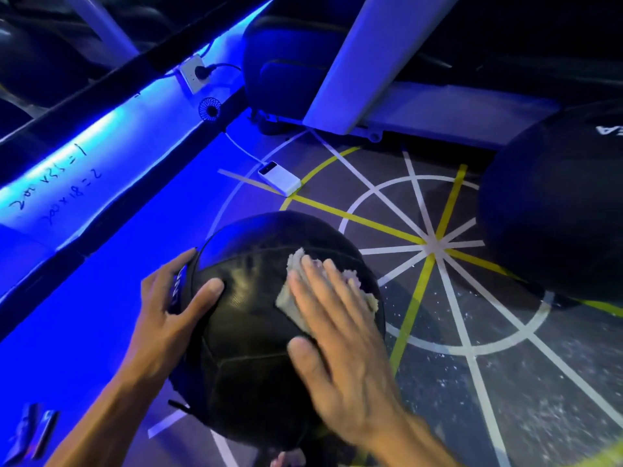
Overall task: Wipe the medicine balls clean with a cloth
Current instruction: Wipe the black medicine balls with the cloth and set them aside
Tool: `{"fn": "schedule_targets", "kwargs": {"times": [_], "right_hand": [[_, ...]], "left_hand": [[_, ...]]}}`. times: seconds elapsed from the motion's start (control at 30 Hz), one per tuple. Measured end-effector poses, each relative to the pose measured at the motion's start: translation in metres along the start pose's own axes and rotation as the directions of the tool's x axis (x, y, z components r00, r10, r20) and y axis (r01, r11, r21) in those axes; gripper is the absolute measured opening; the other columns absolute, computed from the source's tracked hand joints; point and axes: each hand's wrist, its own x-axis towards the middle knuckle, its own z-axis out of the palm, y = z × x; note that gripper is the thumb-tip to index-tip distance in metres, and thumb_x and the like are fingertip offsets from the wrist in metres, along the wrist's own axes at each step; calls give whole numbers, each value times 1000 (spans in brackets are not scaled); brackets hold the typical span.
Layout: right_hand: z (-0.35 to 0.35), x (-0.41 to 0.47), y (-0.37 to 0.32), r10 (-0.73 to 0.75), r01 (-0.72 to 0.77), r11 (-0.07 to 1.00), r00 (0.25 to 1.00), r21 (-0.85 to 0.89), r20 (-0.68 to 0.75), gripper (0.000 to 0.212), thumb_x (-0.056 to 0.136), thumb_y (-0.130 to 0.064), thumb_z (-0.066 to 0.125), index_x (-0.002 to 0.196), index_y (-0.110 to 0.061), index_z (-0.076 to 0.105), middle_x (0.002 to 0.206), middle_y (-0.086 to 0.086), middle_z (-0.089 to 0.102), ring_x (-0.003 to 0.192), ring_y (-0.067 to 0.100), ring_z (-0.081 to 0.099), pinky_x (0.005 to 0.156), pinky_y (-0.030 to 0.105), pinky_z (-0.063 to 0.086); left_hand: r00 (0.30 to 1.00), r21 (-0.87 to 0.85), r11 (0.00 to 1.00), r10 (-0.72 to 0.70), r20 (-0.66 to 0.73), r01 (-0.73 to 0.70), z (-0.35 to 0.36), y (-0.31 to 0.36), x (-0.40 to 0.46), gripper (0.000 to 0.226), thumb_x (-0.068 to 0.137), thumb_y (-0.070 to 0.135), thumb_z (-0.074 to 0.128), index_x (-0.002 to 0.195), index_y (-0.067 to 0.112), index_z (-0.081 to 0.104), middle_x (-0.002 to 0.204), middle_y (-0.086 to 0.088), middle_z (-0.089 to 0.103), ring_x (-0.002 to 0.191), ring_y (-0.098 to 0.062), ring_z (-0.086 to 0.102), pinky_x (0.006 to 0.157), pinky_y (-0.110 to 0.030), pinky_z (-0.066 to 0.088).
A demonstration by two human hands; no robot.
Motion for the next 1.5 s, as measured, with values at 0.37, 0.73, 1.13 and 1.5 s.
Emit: {"fn": "schedule_targets", "kwargs": {"times": [0.37,0.73,1.13,1.5], "right_hand": [[-13,23,4,326,-329,911,944,247,55,81,96,-76,15,161,-29,22,169,-18,12,155,-1,1,128,34,1],[-19,4,66,737,-740,509,639,440,221,80,92,-82,17,159,-40,26,164,-24,22,149,-10,12,128,33,11],[-6,-23,-20,-79,139,948,974,-285,212,76,102,-57,31,161,-10,22,171,7,9,158,30,7,124,52,18],[-22,72,16,324,-311,945,927,-99,188,81,96,-67,6,162,-24,24,169,-12,15,156,4,1,127,39,7]], "left_hand": [[999,17,999,47,-2,-46,3,-4,-8,74,59,77,66,129,54,55,136,4,43,125,5,45,97,-7,30],[998,19,998,62,-7,-62,11,6,-12,71,58,75,67,125,55,55,131,7,42,126,-1,44,94,-3,32],[997,12,997,80,-18,-80,11,3,-14,72,57,74,68,125,54,56,134,7,41,123,11,43,94,-3,33],[994,0,994,112,6,-112,14,0,-17,66,58,74,72,122,61,57,128,19,42,133,0,43,105,-16,34]]}}
